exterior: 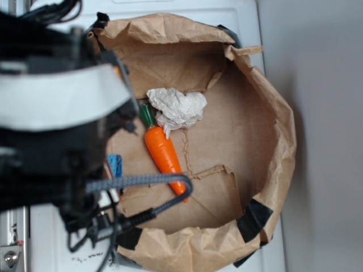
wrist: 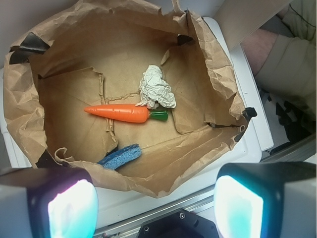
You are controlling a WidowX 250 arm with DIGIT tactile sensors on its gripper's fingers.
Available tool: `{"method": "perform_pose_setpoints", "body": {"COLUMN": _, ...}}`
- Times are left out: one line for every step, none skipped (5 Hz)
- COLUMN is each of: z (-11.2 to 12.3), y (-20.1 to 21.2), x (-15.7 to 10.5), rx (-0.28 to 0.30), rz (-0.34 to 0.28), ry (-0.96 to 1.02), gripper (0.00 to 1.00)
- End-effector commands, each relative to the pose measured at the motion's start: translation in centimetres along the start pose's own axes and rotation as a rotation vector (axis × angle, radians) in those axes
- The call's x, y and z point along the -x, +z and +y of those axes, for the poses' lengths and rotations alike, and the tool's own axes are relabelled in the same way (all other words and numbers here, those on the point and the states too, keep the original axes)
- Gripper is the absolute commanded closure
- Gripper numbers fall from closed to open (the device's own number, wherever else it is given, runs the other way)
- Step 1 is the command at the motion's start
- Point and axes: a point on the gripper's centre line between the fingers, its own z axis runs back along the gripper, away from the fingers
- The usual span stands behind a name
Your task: Grab the white paper.
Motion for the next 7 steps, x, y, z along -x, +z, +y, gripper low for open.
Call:
{"method": "perform_pose_setpoints", "body": {"z": 0.2, "y": 1.2, "x": -0.5, "rx": 0.015, "rz": -0.046, "ry": 0.006, "gripper": 0.0}}
{"method": "perform_pose_setpoints", "body": {"z": 0.6, "y": 0.1, "x": -2.5, "rx": 0.039, "rz": -0.001, "ry": 0.032, "gripper": 0.0}}
{"method": "perform_pose_setpoints", "body": {"z": 1.0, "y": -1.2, "x": -3.8, "rx": 0.067, "rz": 0.009, "ry": 0.015, "gripper": 0.0}}
{"method": "perform_pose_setpoints", "body": {"z": 0.9, "y": -3.2, "x": -5.7, "rx": 0.043, "rz": 0.025, "ry": 0.052, "gripper": 0.0}}
{"method": "perform_pose_setpoints", "body": {"z": 1.0, "y": -6.6, "x": -8.3, "rx": 0.013, "rz": 0.04, "ry": 0.074, "gripper": 0.0}}
{"method": "perform_pose_setpoints", "body": {"z": 0.7, "y": -7.7, "x": -10.2, "rx": -0.012, "rz": 0.065, "ry": 0.106, "gripper": 0.0}}
{"method": "perform_pose_setpoints", "body": {"z": 0.7, "y": -7.7, "x": -10.2, "rx": -0.012, "rz": 0.065, "ry": 0.106, "gripper": 0.0}}
